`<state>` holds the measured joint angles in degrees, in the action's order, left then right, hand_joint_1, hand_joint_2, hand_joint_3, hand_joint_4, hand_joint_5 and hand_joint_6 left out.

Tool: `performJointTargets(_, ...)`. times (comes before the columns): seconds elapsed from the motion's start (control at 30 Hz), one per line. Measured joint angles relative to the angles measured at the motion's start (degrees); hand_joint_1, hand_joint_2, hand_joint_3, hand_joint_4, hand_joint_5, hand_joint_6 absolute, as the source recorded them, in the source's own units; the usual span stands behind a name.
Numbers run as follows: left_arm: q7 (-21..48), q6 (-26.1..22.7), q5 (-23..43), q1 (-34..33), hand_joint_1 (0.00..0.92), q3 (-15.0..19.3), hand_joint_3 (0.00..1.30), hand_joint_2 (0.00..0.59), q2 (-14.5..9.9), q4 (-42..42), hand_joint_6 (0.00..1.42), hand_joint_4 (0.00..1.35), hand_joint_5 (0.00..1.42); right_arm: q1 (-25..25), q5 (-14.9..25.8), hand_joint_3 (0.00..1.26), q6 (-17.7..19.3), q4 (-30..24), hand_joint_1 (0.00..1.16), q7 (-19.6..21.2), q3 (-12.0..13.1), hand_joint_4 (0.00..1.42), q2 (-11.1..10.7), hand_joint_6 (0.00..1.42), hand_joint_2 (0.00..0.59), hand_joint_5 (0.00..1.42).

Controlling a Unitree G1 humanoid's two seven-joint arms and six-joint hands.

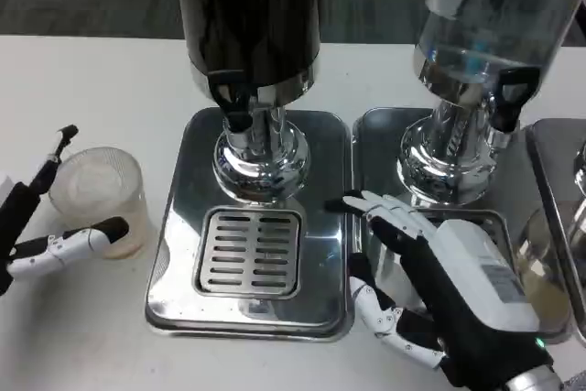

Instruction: Grasp the cup under the faucet to collect the drink, then remove the cup.

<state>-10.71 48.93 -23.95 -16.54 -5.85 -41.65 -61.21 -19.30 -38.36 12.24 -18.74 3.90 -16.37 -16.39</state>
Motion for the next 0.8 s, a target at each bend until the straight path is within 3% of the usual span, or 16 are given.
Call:
performJointTargets(0.2,-2.59,-0.52,-1.17,0.00,0.246,-0.50,0.02,0.059,0.61,0.03,0.36,0.12,0.33,0.00,0.33,0.25,0.06,0.00,0.50,-0.17,0.04,0.16,-0.01,0.29,0.586,0.13)
performJointTargets(0.4,-6.29,0.64,-1.51,0.32,0.258,-1.18,0.15,0.072,2.22,0.05,0.70,0.26,0.54,0.01,0.34,0.26,0.14,0.01,0.51,-0.29,0.06,0.16,-0.01,0.28,0.586,0.13)
performJointTargets(0.8,-8.49,1.14,-1.53,0.38,0.239,-1.63,0.21,0.073,2.26,0.09,0.83,0.32,0.62,0.68,1.63,0.27,1.52,0.19,0.50,-0.31,0.45,0.18,-0.05,0.27,0.586,0.15)
